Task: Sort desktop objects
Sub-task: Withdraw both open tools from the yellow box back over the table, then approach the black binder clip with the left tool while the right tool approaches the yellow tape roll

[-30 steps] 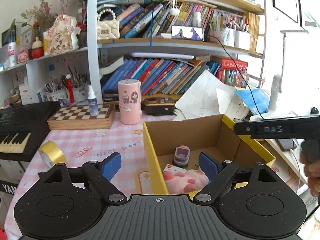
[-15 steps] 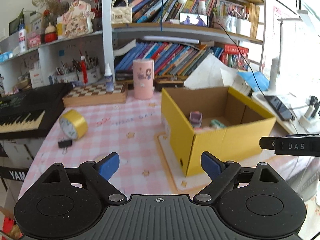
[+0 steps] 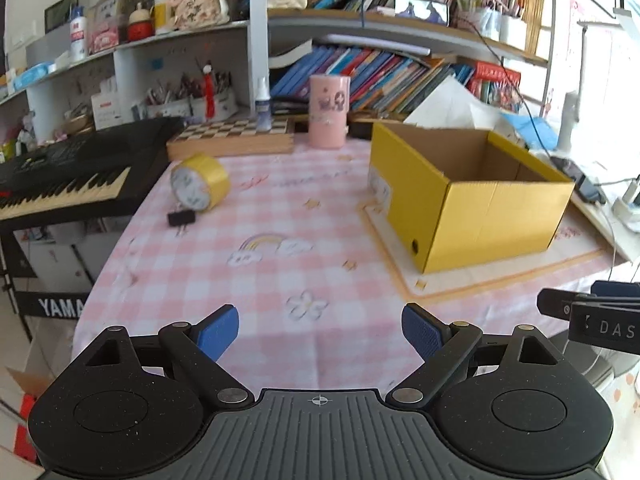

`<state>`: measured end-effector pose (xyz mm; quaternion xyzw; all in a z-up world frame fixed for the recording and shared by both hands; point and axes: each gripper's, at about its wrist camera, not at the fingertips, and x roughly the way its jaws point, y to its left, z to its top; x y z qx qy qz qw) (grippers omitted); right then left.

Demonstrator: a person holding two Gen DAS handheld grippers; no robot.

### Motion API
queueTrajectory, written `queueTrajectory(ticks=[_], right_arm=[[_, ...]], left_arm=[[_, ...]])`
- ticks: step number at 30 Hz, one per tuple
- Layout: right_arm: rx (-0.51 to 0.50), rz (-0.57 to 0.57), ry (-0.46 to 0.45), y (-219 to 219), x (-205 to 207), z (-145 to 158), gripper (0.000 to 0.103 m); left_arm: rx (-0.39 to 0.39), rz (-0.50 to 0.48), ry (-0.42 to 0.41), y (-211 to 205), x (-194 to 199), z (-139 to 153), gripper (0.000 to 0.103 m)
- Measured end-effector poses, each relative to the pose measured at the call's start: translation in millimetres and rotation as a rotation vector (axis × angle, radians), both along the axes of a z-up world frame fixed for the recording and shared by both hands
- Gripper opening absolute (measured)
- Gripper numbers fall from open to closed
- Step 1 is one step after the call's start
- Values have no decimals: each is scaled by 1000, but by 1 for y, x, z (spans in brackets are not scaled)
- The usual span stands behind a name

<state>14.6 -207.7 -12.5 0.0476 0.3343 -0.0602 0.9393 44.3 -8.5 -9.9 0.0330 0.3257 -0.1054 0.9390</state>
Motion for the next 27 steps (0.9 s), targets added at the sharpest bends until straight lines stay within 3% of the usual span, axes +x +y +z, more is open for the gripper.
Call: queueTrajectory(ticks=[13,27], right_arm=[[8,75,82,58,-7,-9,66],[25,186,86,110,10,-8,67]], left_arm=[[1,25,55,47,-16,-10,91],[-11,107,21,100,-27,-4,91]])
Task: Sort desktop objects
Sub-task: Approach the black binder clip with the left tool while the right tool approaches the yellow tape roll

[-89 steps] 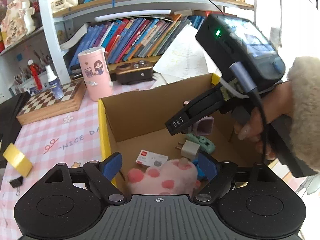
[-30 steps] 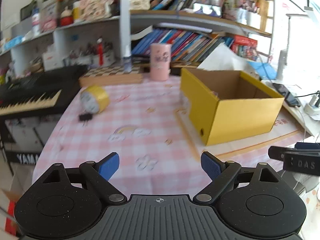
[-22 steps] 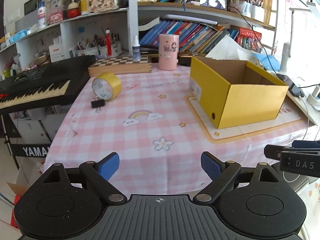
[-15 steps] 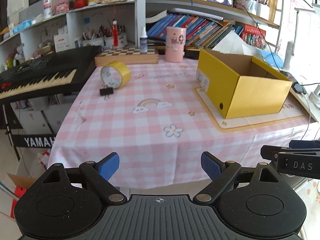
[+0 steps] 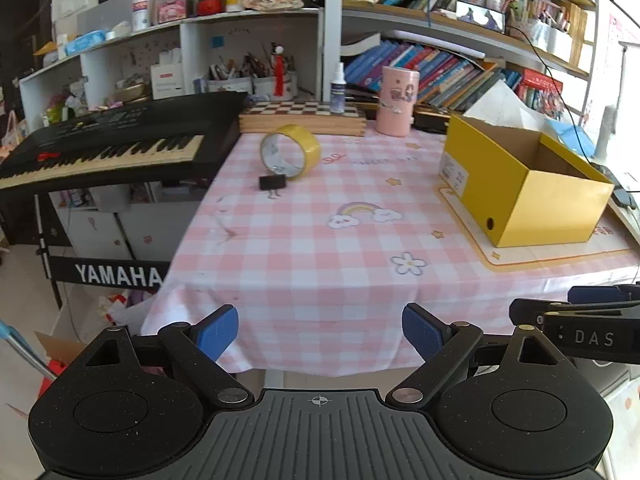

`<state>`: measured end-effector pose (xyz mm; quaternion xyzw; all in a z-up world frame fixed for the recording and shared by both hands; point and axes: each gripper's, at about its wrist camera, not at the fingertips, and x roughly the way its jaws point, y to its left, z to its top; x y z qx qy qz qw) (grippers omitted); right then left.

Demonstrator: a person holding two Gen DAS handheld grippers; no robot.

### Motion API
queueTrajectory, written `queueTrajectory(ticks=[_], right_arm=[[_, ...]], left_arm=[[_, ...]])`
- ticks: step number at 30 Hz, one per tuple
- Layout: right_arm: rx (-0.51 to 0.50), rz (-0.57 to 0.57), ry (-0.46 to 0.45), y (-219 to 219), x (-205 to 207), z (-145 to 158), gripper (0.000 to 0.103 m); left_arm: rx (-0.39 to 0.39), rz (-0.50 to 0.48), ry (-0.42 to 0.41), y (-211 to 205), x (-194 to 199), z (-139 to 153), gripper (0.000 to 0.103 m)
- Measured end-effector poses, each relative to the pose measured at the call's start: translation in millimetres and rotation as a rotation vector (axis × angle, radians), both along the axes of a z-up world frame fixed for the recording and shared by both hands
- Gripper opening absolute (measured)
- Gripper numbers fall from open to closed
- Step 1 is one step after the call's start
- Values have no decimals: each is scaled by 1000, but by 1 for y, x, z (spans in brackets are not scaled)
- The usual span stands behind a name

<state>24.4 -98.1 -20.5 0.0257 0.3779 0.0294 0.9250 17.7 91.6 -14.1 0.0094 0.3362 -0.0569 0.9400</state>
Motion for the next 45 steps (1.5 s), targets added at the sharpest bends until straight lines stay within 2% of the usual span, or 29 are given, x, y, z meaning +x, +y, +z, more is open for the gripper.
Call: queueTrajectory(ticks=[9,20,29,38,45], right_arm=[[4,89,-5,29,18,3,68],[12,134,8,35,50,-4,68],[31,170,10,32,103,-6,67],[32,220,-26,26,159,0,67],[22,325,-70,38,214,8,67]], left_arm=[[9,66,-5,24,6,3,92],[9,80,13,27,32,-4,92],[33,116,26,26,76,-11,91],[64,166,21,21,128,-19,91],[75,198,27,16,170,-25,90]])
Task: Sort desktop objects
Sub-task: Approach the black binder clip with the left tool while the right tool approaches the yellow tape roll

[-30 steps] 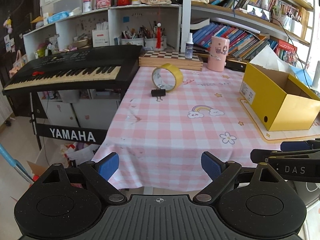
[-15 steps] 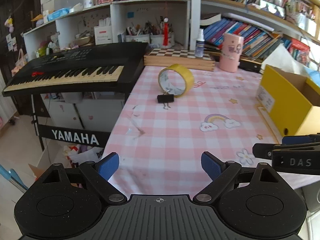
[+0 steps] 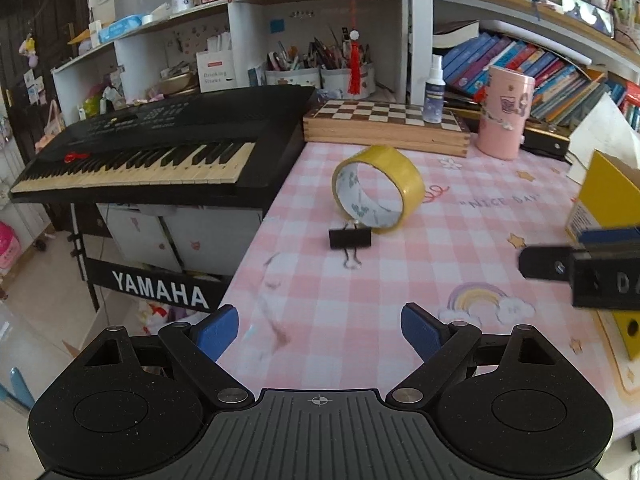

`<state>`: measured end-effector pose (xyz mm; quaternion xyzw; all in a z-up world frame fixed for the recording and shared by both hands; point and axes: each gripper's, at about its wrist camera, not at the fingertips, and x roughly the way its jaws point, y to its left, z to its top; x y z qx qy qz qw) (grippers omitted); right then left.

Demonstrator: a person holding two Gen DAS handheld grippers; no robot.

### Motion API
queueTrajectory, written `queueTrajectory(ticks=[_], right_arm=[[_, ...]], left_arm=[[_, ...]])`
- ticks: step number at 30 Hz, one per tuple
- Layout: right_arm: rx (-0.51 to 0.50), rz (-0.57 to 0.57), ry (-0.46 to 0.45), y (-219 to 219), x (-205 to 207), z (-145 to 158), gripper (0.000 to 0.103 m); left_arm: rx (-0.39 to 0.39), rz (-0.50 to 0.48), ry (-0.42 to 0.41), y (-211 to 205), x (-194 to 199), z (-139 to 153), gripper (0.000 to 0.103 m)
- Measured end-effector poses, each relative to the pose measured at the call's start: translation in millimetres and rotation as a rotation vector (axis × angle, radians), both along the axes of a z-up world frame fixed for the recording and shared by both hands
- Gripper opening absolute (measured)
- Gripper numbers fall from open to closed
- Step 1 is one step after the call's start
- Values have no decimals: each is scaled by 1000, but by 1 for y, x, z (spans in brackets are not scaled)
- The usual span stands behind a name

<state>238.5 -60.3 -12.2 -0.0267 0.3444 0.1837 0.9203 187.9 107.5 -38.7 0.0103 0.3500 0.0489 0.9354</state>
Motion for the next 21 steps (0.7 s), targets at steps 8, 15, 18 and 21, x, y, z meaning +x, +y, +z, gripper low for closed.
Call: queueTrajectory(ticks=[8,15,18,21], right_arm=[[-35,147,-13,31,71,2,67],[-98,302,17,62,126,-6,67],[-113,353,25,71,141,-10,67],[-123,386,32,78,152,-13,67]], left_arm=[[-9,38,3,0,43,-9,87],[-40,51,13,-4,84,-20,75],[-38,43,29,-9,100,-27,68],[-37,49,47,-10,114,-34,62]])
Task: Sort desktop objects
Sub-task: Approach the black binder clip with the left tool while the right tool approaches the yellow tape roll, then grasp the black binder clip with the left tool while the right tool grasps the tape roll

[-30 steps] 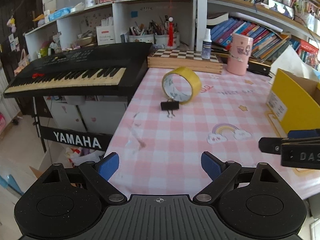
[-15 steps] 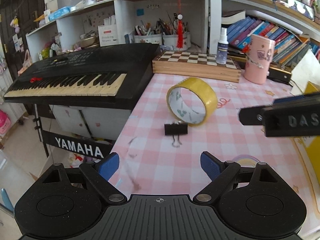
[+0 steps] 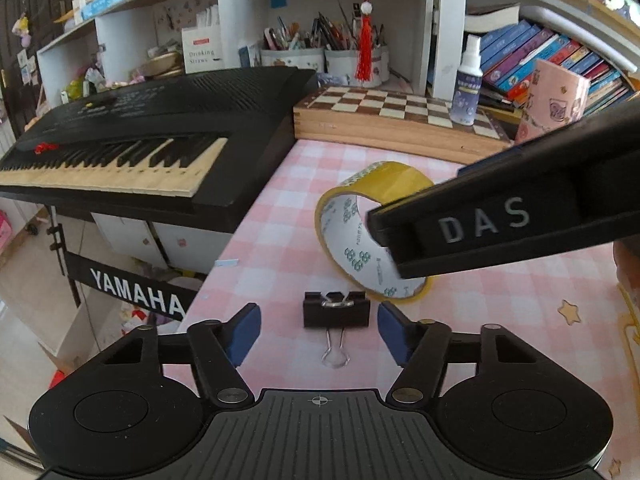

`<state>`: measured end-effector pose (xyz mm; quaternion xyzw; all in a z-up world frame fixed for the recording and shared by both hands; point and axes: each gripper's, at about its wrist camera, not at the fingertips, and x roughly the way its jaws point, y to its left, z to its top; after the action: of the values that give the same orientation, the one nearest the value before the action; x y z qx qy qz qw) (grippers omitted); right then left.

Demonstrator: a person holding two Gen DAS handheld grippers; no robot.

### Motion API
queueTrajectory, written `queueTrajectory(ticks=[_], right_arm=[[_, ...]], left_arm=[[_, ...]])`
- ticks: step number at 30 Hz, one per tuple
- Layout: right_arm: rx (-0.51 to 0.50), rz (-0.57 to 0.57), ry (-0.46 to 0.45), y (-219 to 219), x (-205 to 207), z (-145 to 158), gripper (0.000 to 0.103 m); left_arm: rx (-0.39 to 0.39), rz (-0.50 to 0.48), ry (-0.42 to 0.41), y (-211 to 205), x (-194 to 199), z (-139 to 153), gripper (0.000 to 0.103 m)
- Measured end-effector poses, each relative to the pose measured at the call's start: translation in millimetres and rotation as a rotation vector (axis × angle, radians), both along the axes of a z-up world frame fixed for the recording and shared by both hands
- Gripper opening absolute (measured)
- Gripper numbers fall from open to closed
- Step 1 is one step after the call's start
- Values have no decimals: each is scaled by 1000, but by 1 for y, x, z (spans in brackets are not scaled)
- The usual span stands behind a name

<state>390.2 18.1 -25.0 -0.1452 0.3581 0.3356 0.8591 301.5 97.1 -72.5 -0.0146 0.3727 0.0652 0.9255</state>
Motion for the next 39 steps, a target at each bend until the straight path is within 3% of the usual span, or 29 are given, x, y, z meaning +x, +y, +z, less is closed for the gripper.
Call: queueTrajectory(ticks=[9,19,20,23,32,39], right_arm=[[-32,57,28,12,15,-12,67],[-46,79,56,18,23,-24,63],[-47,82,57,19,23,-25,60],[-54,92,64,18,22,-26,39],[-23,-13,111,-9,-13,-13,38],[7,-85,126,-34,-69,2,38]], left_arm=[[-6,5,32,-4,18,-14,39],[-16,4,41,12,-6,-7,38],[-21,8,37,14,-12,-4,38],[-27,17,20,21,-24,6,38],[-55,6,-40,33,-57,36,38],[-88,-59,-70,31,-85,51,38]])
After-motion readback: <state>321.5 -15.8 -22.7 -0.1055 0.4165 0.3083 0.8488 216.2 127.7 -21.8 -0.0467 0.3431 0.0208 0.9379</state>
